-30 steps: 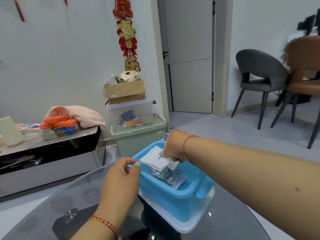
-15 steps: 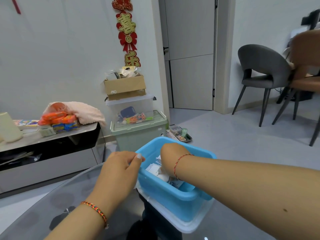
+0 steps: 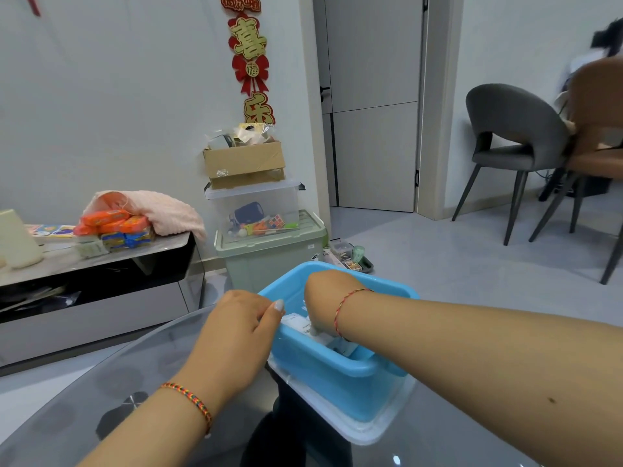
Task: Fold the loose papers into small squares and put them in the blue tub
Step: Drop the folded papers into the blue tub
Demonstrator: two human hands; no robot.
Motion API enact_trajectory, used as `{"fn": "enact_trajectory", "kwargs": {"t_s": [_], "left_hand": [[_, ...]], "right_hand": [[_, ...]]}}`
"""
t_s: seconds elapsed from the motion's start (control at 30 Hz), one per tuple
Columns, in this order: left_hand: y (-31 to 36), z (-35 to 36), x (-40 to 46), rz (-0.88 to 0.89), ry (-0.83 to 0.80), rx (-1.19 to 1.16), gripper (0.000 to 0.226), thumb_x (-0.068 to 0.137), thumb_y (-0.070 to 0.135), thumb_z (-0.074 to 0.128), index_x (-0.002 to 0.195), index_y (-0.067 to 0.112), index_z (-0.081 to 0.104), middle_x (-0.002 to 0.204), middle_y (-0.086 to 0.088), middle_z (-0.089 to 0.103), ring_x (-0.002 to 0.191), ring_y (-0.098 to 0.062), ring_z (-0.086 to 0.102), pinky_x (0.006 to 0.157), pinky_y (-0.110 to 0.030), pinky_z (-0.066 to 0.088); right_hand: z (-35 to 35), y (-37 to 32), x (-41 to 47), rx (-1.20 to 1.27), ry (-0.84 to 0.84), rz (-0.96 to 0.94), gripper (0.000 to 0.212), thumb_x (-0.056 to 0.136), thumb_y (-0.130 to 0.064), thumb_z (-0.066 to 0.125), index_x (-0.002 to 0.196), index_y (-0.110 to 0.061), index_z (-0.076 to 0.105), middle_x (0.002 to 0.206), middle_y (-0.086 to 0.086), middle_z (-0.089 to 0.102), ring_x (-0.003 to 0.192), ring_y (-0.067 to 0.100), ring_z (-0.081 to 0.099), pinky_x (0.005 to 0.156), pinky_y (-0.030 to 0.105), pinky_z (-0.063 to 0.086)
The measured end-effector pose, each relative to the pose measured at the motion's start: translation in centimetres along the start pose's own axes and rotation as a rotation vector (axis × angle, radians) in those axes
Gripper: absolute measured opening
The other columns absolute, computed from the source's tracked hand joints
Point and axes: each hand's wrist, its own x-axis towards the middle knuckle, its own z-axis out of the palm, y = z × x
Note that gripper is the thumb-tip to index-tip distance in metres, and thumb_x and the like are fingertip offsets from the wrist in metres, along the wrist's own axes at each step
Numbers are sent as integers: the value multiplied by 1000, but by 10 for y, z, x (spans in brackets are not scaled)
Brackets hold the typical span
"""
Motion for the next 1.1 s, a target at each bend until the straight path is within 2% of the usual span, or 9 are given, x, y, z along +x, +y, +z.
{"fn": "enact_trajectory", "kwargs": {"t_s": [0.07, 0.13, 0.27, 0.33, 0.43, 0.6, 0.73, 0.9, 1.1], "left_hand": [[1, 0, 0, 9, 9, 0, 78, 76, 61, 15, 75, 2, 66, 72, -9, 63, 81, -15, 52, 73, -25, 39], [1, 0, 0, 22, 26, -4, 70, 82, 56, 22, 78, 2, 67, 72, -7, 62, 82, -13, 51, 71, -22, 38], [5, -2, 0, 45, 32, 0, 63, 88, 48, 25, 76, 3, 66, 66, -5, 57, 76, -12, 50, 63, -17, 36], [6, -3, 1, 38, 33, -10, 65, 90, 50, 23, 75, 3, 66, 68, -5, 58, 79, -15, 49, 64, -16, 36], [6, -4, 1, 21, 43, -15, 71, 81, 58, 21, 79, 4, 67, 72, -4, 61, 84, -10, 48, 71, -12, 35], [11, -17, -5, 8, 96, -49, 75, 78, 60, 20, 82, 3, 69, 84, -7, 66, 86, -7, 43, 78, -7, 32], [10, -35, -18, -31, 116, -40, 81, 77, 63, 15, 83, 0, 67, 86, -13, 66, 87, -14, 49, 71, -17, 36], [13, -71, -48, -84, 111, -52, 53, 90, 53, 30, 72, 14, 60, 87, -21, 64, 74, -16, 49, 69, -2, 35], [16, -121, -103, -166, 163, -89, 46, 97, 31, 44, 80, -5, 69, 77, 2, 65, 80, 22, 49, 65, 2, 33]], "right_hand": [[-8, 3, -2, 28, 38, 15, 21, 85, -16, 60, 66, -13, 51, 65, 2, 50, 61, 20, 49, 55, 26, 42], [-18, 7, -5, 50, 78, -5, 7, 86, -17, 59, 87, -13, 65, 84, 3, 64, 71, 20, 57, 63, 26, 49], [-35, 20, -15, 276, 30, -35, 25, 88, -19, 60, 112, -14, 65, 108, 7, 67, 81, 19, 55, 79, 29, 52], [-36, 21, -18, 314, 28, -64, 23, 89, -20, 60, 110, -14, 67, 97, 6, 70, 78, 18, 54, 77, 29, 51], [-33, 18, -26, 343, 49, -63, 18, 90, -22, 61, 104, -18, 71, 47, -9, 57, 72, 14, 56, 67, 22, 48], [-39, 17, -32, 482, 92, -36, 17, 92, -22, 58, 101, -15, 71, 50, -7, 52, 44, 8, 51, 54, 19, 45], [-49, 19, -42, 549, 148, 0, 24, 93, -21, 54, 101, -6, 70, 66, 7, 59, 59, 20, 57, 65, 27, 51], [-50, 13, -60, 734, 266, 39, 13, 88, -21, 63, 90, -14, 73, 61, -5, 57, 48, 15, 50, 50, 20, 44], [-58, 5, -101, 951, 431, 56, 10, 88, -21, 64, 83, -17, 73, 45, -15, 50, 43, 11, 43, 46, 19, 36]]}}
